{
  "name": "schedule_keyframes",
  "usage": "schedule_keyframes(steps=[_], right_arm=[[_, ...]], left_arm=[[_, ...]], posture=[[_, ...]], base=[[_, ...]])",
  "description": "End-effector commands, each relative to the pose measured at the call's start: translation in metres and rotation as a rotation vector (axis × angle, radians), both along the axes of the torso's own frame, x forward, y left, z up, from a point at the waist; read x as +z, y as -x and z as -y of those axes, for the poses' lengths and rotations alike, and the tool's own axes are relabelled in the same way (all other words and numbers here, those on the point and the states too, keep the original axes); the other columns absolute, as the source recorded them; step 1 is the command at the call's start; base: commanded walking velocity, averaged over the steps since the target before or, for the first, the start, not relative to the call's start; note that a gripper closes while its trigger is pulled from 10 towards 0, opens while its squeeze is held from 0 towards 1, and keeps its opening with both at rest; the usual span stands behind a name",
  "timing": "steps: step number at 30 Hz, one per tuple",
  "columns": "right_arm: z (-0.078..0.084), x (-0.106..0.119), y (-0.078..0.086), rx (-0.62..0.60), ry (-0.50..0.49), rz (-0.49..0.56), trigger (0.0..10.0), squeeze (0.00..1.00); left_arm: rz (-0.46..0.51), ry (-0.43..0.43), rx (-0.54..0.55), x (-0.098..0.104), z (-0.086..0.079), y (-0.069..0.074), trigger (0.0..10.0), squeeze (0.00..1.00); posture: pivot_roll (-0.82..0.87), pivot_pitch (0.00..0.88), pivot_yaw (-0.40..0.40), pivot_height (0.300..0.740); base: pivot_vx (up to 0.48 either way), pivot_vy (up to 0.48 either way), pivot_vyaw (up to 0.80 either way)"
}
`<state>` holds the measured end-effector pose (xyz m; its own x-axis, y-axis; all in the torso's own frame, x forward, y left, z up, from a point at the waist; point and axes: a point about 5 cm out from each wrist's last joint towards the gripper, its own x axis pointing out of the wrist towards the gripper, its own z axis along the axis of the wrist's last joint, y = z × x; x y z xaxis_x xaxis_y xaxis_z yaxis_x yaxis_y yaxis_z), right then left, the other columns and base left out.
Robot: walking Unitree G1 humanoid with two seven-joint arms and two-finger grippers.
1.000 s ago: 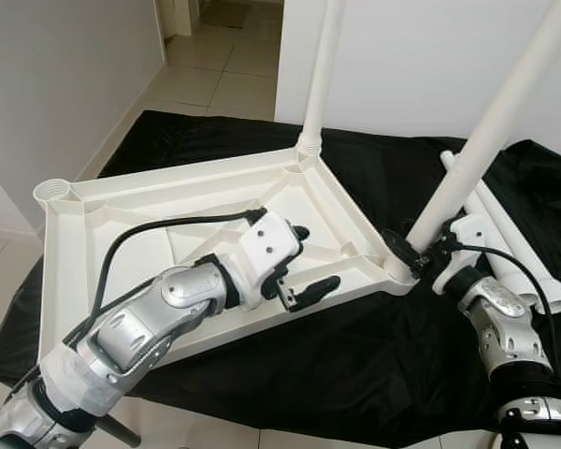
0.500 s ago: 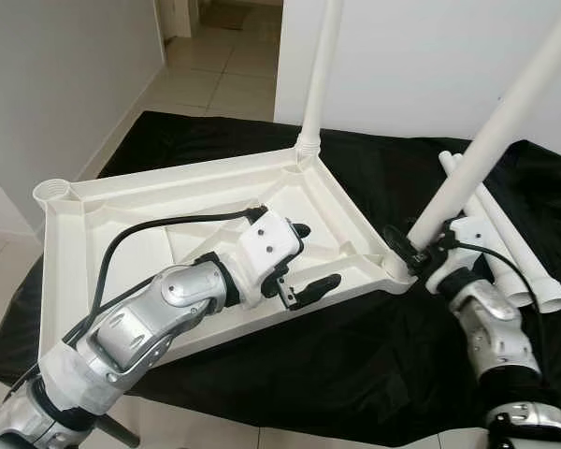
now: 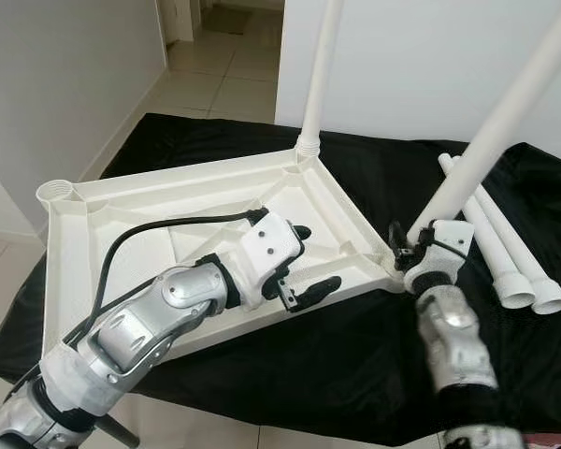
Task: Building children table
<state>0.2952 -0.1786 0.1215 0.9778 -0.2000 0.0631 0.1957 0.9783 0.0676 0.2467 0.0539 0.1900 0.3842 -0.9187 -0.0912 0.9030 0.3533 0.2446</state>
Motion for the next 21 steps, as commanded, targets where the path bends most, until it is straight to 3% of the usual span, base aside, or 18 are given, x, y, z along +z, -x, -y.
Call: schedule_keyframes(steps=[1, 6, 15, 16, 21], right_arm=[[-0.005, -0.022, 0.009, -0.044, -0.007, -0.118, 10.0, 0.00], [-0.023, -0.023, 0.017, -0.063, -0.074, -0.134, 10.0, 0.00], [-0.022, -0.022, 0.020, -0.103, -0.088, -0.147, 10.0, 0.00], [-0.021, -0.019, 0.019, -0.088, -0.091, -0.125, 10.0, 1.00], [-0.016, -0.006, 0.016, 0.001, -0.093, -0.022, 10.0, 1.00]], left_arm=[[-0.029, -0.050, -0.237, -0.003, 0.005, 0.013, 10.0, 0.00], [-0.032, -0.052, -0.236, -0.004, 0.004, 0.014, 10.0, 0.00], [-0.033, -0.055, -0.233, -0.004, 0.002, 0.014, 10.0, 0.00], [-0.033, -0.058, -0.232, -0.004, 0.002, 0.014, 10.0, 0.00], [-0.033, -0.062, -0.232, -0.005, 0.002, 0.014, 10.0, 0.00]], posture=[[-0.06, 0.000, -0.049, 0.740], [-0.05, 0.000, -0.052, 0.740], [-0.05, 0.000, -0.050, 0.740], [-0.05, 0.000, -0.047, 0.740], [-0.05, 0.000, -0.045, 0.740]], base=[[0.000, 0.000, 0.00], [0.000, 0.000, 0.00], [0.000, 0.000, 0.00], [0.000, 0.000, 0.00], [0.000, 0.000, 0.00]])
